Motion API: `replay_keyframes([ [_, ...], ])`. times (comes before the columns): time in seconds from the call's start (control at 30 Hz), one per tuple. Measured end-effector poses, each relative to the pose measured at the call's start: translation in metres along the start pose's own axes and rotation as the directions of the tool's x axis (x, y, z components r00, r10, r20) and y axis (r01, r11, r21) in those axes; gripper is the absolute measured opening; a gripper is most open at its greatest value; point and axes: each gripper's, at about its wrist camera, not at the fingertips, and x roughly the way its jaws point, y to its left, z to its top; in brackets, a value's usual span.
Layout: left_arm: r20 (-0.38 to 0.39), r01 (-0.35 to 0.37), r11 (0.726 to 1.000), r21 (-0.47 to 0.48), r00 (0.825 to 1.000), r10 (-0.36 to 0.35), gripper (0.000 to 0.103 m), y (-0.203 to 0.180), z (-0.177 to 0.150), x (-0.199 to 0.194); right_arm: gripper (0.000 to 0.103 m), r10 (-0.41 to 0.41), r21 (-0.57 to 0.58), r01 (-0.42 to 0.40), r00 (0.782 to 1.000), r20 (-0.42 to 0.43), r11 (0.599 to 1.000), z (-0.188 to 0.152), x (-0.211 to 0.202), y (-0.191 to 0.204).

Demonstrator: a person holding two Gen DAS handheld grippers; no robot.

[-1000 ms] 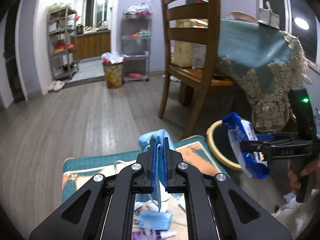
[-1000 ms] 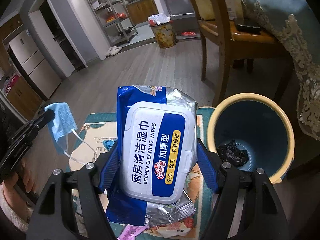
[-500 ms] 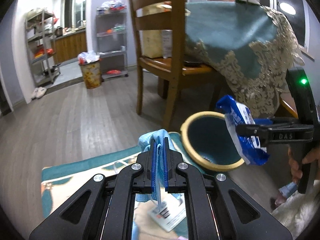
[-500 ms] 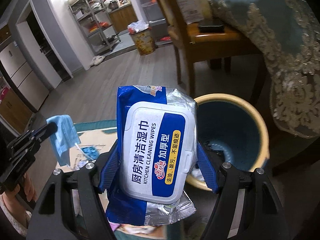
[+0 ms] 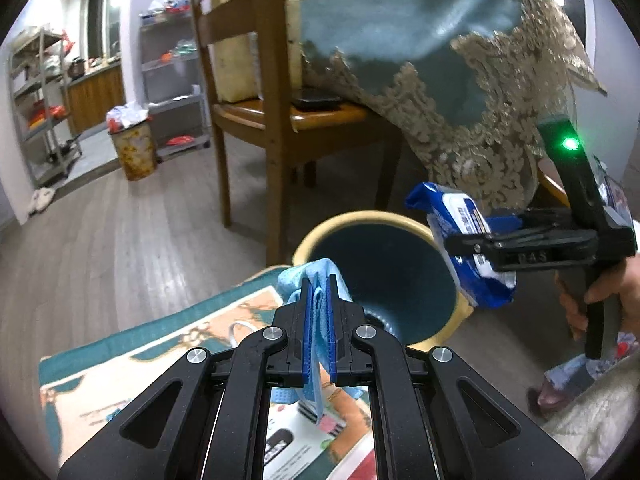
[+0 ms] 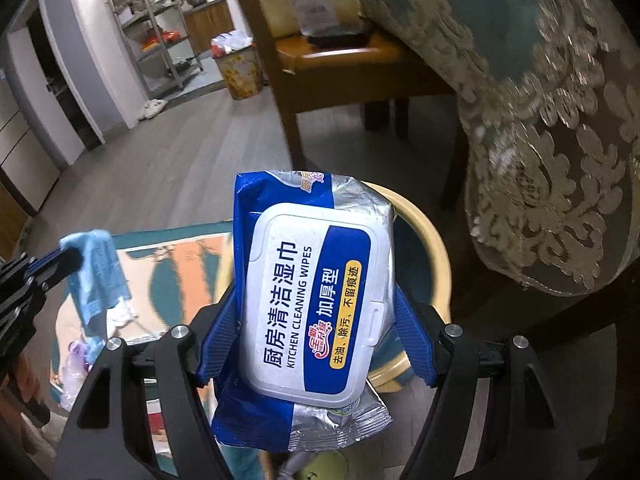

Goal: Collect trash
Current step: 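Carry the wipes pack and blue mask over the bin and release both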

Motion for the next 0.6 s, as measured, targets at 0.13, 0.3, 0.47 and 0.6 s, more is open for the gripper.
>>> replay_keyframes([
  [0.13,-0.023,0.014,1.0,0.02,1.0,-0.014,0.007,-0.01,-0.001,0.014,0.071,0.001,0.025,0.0,1.0,-0.027,1.0,0.001,0.011,-0.007],
  [0.3,-0.027,0.031,0.996,0.082,0.999,-0.029,0.007,-0.025,0.012,0.032,0.071,0.003,0.051,-0.001,1.0,-0.027,0.999,0.008,0.021,-0.008],
  [0.47,-0.046,0.048,0.998,0.05,0.998,-0.046,0.007,-0.023,0.011,0.055,0.071,-0.016,0.032,0.017,0.999,-0.036,0.999,0.0,0.028,-0.008],
  [0.6,-0.074,0.062,0.998,-0.014,0.995,-0.062,0.007,-0.017,0.005,0.074,0.071,-0.009,0.064,0.013,0.997,-0.073,0.998,-0.005,0.036,-0.015],
])
